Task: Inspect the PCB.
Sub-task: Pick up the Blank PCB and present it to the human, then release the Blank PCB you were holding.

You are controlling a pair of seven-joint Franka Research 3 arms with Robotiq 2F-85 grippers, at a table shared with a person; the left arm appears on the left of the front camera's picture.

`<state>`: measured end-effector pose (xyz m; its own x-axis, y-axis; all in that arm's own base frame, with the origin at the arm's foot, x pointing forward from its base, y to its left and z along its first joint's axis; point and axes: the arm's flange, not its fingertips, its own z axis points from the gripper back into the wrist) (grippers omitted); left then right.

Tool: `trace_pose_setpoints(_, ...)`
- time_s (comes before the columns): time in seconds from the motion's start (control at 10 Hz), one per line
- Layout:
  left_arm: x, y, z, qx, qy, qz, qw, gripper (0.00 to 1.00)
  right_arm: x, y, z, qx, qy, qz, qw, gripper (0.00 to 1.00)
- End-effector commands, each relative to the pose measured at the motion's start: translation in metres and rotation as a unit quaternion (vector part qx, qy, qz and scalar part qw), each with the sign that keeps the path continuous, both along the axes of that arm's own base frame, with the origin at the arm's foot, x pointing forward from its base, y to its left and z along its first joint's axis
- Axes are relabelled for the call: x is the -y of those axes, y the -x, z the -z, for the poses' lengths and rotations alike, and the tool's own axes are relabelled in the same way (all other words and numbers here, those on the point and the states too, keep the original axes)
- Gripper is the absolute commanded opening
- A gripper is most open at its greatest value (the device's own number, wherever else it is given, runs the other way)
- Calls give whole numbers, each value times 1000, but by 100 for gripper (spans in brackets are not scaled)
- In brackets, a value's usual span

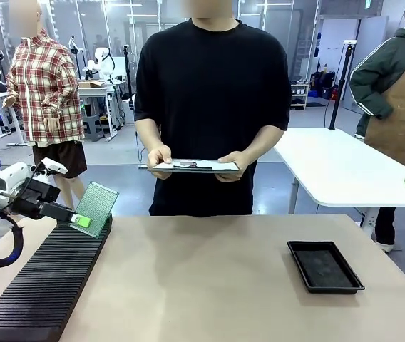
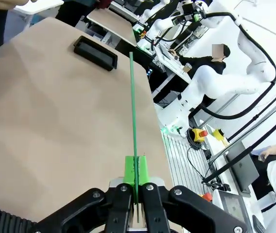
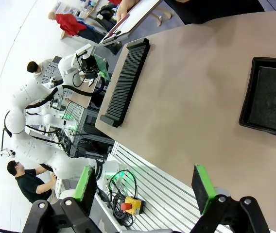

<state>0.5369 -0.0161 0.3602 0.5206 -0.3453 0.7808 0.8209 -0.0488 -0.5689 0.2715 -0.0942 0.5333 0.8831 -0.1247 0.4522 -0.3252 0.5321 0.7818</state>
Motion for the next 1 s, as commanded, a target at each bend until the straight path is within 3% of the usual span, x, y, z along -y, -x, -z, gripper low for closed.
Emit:
trace_pose_setpoints(0.0,1,1,-2,12,5,5,1000,0,1,-1,0,11,-5,-4,1000,100)
trace_pose_setpoints(0.9,1,1,-2,12,5,5,1000,0,1,-1,0,11,-5,-4,1000,100)
